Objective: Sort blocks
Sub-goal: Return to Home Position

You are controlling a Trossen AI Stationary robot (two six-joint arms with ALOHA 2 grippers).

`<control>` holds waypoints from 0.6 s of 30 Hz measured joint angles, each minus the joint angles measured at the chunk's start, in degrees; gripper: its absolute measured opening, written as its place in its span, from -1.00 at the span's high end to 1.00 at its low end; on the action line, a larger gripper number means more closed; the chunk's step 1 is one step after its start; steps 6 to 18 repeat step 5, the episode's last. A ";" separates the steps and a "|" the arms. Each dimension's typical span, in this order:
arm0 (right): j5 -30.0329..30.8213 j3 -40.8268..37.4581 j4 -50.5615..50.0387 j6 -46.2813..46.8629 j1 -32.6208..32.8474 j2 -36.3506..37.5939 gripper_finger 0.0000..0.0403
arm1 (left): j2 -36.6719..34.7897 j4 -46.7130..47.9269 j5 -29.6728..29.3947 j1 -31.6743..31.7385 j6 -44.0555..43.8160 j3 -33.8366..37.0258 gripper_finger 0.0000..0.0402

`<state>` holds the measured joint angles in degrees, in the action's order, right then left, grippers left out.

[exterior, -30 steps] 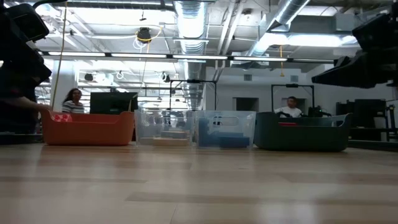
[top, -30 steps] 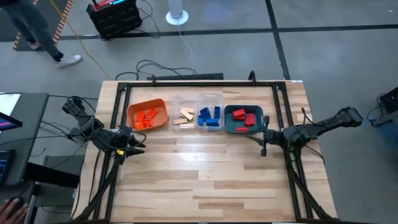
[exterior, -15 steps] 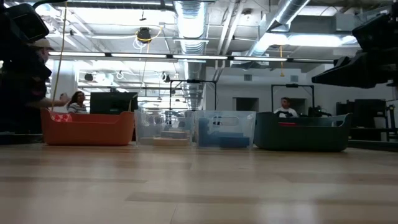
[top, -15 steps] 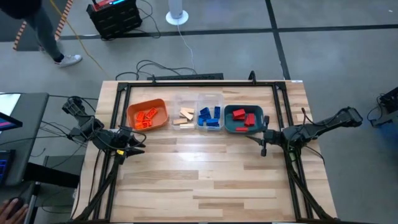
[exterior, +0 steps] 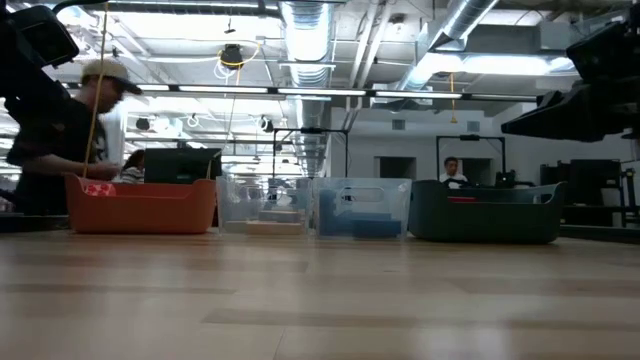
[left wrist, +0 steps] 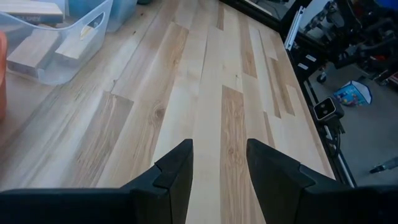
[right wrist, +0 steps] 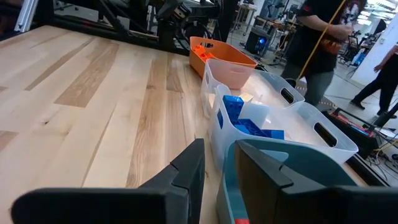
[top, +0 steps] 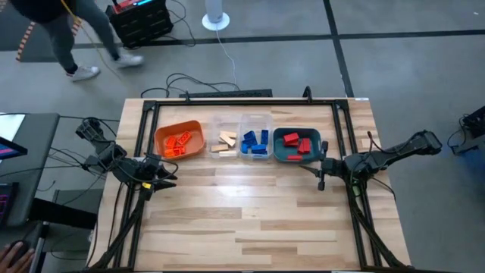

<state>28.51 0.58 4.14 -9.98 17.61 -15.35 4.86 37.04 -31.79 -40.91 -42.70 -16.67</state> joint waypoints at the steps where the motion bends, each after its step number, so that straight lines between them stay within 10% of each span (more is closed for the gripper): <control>1: 0.00 0.00 0.00 0.02 0.00 0.00 0.41 | 0.00 0.00 0.00 0.00 0.00 0.00 0.28; 18: 0.00 0.00 -0.02 0.02 -0.01 0.00 0.41 | 0.00 0.00 -0.02 0.00 0.00 0.00 0.28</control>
